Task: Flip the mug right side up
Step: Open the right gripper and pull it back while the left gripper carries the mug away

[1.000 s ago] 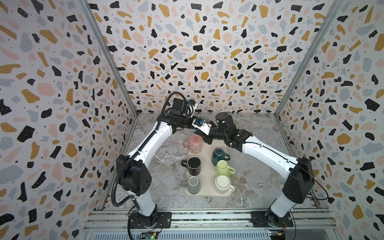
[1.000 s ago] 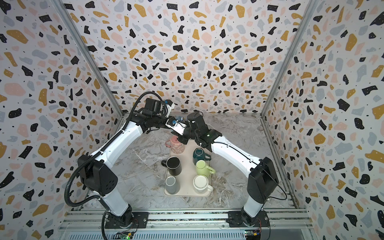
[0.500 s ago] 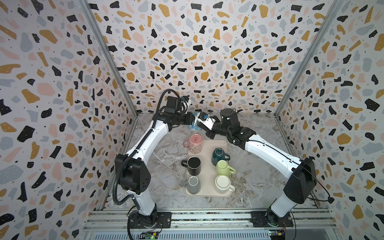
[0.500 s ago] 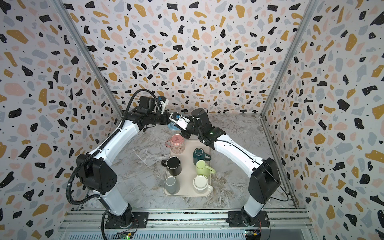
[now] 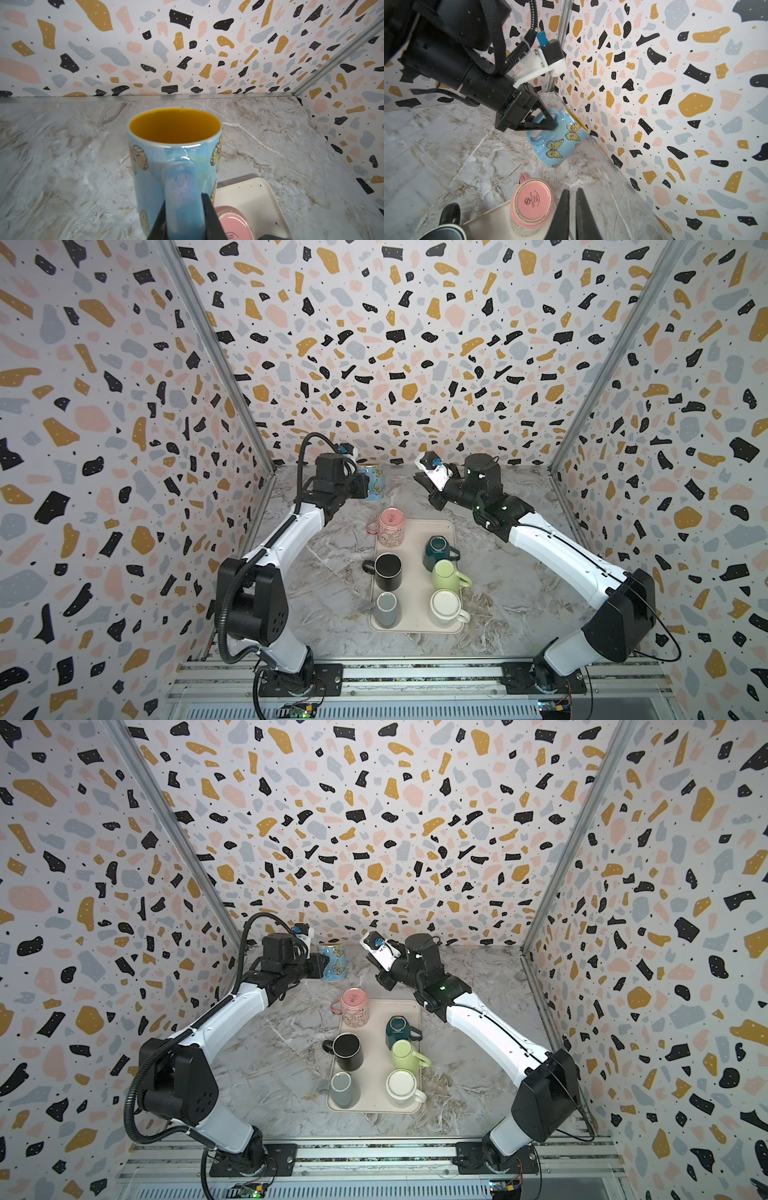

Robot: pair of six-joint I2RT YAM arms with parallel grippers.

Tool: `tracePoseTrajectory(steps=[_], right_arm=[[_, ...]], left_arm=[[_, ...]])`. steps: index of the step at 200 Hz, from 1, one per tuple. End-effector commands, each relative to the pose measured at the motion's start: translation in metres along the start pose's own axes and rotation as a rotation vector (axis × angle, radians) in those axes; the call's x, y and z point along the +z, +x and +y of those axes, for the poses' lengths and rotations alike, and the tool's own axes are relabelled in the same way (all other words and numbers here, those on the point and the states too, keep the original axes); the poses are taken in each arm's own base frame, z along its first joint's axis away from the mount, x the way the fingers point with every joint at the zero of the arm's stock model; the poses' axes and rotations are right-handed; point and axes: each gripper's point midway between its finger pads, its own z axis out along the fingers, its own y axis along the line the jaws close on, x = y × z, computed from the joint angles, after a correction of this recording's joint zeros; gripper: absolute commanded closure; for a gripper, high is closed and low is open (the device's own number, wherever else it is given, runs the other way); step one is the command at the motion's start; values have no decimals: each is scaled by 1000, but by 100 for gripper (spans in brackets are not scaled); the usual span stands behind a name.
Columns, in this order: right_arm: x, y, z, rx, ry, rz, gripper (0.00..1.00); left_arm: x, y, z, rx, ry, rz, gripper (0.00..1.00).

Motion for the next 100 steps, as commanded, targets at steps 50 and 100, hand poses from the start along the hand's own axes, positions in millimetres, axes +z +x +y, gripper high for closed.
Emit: tracePoseTrajectory(steps=[50,100], right_arm=[[-19,3,-12,50,54,-20,90],[-22,11,-14,64,62,-13,90]], left_arm=[[-40,-85,15,34,-77,-508,100],[-25,-66,31,39,-115,-533,100]])
